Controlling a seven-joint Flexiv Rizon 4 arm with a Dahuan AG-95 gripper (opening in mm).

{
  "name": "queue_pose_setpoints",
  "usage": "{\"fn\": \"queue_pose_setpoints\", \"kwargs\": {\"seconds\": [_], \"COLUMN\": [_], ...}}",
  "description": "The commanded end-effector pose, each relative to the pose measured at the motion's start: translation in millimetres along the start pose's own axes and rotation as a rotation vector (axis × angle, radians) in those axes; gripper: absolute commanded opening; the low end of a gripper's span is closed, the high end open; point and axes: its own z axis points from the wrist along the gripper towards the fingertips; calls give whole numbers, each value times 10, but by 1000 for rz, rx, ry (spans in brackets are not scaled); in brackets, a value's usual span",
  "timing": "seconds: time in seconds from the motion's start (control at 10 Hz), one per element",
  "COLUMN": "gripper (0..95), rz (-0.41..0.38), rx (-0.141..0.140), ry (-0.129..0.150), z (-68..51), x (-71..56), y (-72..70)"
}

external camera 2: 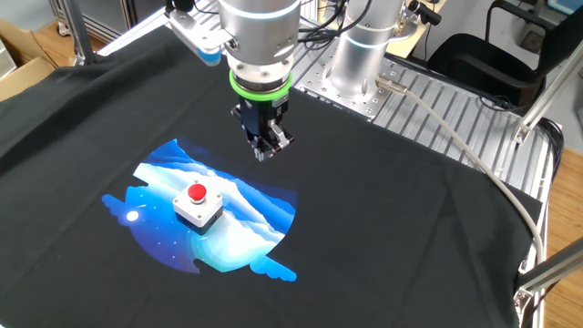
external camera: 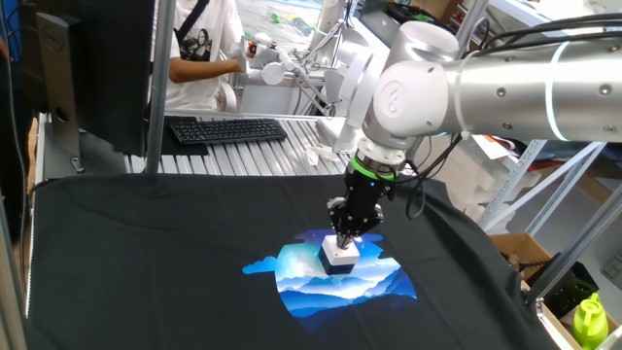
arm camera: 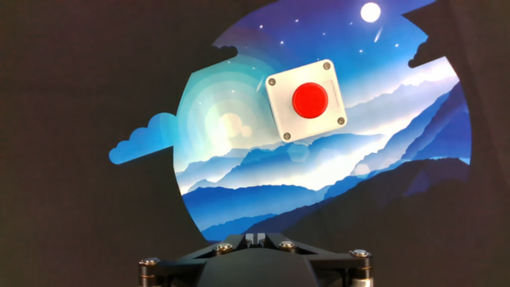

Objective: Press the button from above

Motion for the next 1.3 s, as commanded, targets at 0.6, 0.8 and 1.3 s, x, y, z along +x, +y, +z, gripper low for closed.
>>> {"fn": "queue_pose_setpoints", "kwargs": {"seconds": [0.6,0.8,1.3], "gripper": [0,0,0], "rz": [-11,-20,-41], "rx": [6,10,13], "ry": [0,-1,-1], "z": [-11,-16,-23], "x": [-90,-148,-310], "y": [8,1,-46]}}
